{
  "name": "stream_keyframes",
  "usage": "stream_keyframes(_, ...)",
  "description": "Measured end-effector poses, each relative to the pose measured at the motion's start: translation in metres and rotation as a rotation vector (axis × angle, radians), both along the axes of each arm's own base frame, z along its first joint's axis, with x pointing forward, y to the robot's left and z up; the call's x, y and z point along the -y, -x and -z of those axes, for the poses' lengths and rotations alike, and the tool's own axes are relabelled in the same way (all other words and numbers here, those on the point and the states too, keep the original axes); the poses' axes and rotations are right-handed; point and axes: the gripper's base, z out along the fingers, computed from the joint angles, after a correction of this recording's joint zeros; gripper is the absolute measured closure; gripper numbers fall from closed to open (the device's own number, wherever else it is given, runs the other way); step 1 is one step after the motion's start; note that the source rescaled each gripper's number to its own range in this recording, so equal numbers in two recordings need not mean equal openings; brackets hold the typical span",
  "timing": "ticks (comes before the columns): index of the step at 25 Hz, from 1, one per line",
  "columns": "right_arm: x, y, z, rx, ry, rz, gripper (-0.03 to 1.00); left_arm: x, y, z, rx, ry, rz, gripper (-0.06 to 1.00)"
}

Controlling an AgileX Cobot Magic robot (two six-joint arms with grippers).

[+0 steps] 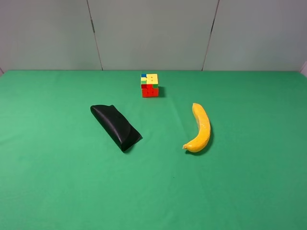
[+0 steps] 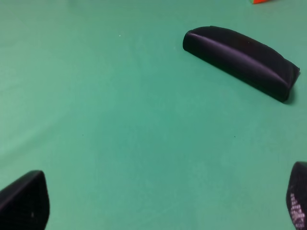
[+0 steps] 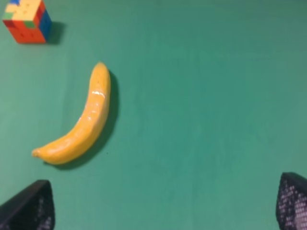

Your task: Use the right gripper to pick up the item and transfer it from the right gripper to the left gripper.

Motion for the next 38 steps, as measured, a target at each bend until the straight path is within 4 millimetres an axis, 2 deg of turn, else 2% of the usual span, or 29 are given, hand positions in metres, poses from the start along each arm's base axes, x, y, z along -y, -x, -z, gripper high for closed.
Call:
stream_keyframes(4,-0.012,-0.043,-0.005,-0.112,0.062,-0.031,-0.03,0.000,0.000,0.000,0.000,0.000,0.000,-0.04)
stream_keyframes(9,-0.028,-0.091,0.000,-0.255,0.101,-0.068,-0.03,0.000,0.000,0.000,0.000,0.000,0.000,-0.04)
stream_keyframes(18,-0.062,-0.156,0.016,-0.435,0.033,-0.112,-0.03,0.000,0.000,0.000,0.000,0.000,0.000,-0.04)
stream_keyframes(22,-0.089,-0.177,0.033,-0.495,0.041,-0.143,-0.03,0.000,0.000,0.000,0.000,0.000,0.000,-0.04)
stream_keyframes(25,-0.101,-0.193,0.055,-0.546,0.058,-0.126,-0.03,0.000,0.000,0.000,0.000,0.000,0.000,-0.04)
stream_keyframes(30,-0.110,-0.216,0.097,-0.638,0.082,-0.094,-0.03,0.000,0.000,0.000,0.000,0.000,0.000,-0.04)
stream_keyframes(38,-0.119,-0.239,0.140,-0.664,0.078,-0.072,-0.03,0.000,0.000,0.000,0.000,0.000,0.000,-0.04)
